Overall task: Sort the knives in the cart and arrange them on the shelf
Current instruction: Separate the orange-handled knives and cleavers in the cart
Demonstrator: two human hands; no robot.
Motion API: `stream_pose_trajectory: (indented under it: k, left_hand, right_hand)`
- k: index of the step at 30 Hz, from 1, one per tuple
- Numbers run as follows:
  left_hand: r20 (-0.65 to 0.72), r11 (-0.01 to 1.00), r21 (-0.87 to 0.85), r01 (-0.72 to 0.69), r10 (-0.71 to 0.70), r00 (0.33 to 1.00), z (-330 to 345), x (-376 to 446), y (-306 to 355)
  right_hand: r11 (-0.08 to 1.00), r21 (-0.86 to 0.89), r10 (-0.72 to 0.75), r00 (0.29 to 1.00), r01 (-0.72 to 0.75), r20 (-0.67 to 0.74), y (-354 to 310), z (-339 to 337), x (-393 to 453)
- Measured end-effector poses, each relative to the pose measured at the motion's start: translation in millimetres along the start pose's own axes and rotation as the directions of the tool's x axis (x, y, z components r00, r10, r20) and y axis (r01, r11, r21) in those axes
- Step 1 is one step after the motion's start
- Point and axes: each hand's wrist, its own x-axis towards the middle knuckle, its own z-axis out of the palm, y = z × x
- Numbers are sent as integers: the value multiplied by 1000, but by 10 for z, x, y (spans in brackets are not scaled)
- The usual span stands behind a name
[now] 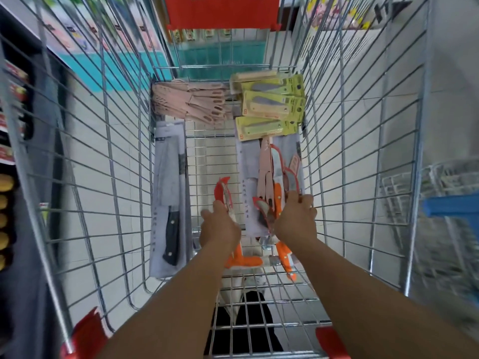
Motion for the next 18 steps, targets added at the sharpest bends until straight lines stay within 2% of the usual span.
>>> stream_pose_trajectory:
  k: [4,6,8,11,15,16,18]
  left_hand:
    - [-64,998,56,-42,45,997,-38,22,-21]
    - [-101,989,92,-116,125,987,-33,13,9]
    - [-93,973,36,-227,230,969,2,27,134]
    - [-12,929,-159,-334,336,942,77,98,422]
    - [4,914,-111,-390,393,919,170,223,686]
    - [-12,920,-101,-379,380,925,185,250,713]
    - [-29,940,-73,-333,332,943,219,283,744]
  right_hand:
    - [984,-151,-106,992,95,-73,3,41,45]
    - [982,-167,-101,993,91,-56,-11,66,87]
    - [975,-199,-119,989,99,-91,-30,97,118]
    - [977,-151,-170,980,153,-100,-58,115,136]
    - [957,-103,-274,961,270,-31,-55,127,130]
    - [961,-112,-263,962,255,-72,-33,136,136]
    - [995,-26,-98,982,95,-163,6,99,156]
